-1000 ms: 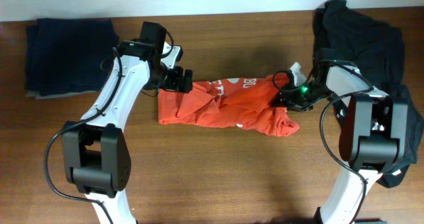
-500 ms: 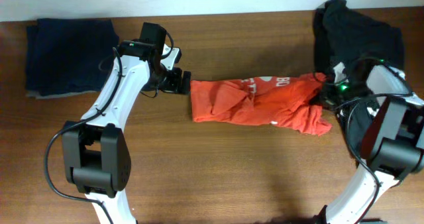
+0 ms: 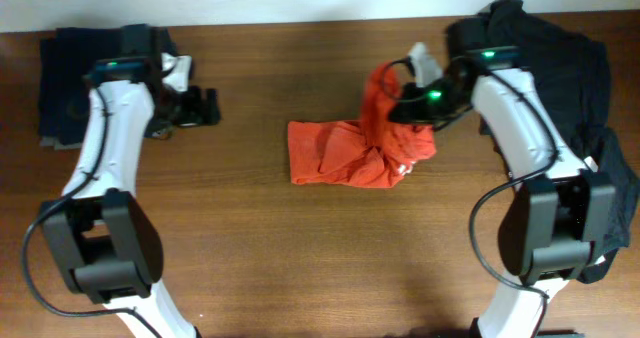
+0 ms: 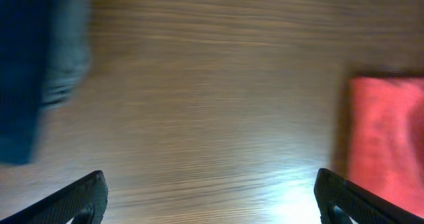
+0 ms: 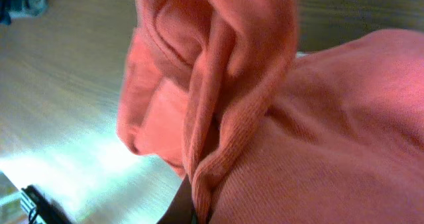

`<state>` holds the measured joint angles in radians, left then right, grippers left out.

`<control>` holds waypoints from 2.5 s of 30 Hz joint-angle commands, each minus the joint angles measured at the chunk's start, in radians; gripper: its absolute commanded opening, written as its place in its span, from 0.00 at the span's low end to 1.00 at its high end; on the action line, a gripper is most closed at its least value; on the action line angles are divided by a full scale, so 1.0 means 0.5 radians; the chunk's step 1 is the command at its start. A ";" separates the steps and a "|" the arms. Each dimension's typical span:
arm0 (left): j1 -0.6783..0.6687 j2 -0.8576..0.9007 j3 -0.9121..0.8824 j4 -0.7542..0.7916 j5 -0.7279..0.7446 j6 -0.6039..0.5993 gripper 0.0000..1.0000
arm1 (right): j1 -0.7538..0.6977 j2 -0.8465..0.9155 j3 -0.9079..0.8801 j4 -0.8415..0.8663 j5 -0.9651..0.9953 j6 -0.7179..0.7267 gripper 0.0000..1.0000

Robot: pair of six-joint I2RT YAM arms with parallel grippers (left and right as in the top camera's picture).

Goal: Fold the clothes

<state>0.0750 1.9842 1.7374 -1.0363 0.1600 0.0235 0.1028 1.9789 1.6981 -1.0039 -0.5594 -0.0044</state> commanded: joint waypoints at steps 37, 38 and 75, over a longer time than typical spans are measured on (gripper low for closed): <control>0.295 0.076 0.035 0.047 -0.045 0.107 0.99 | 0.778 0.053 0.066 -0.224 0.898 0.697 0.58; 0.295 0.088 0.035 0.050 -0.045 0.107 0.99 | 0.778 0.053 0.017 -0.149 0.897 0.723 0.58; 0.295 0.108 0.035 0.115 -0.046 0.107 0.99 | 0.921 -0.130 0.217 -0.040 0.766 0.613 0.57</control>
<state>0.2218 2.0293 1.7378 -0.9848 0.1375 0.0608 0.6407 1.9739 1.7557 -1.0428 -0.2085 0.3305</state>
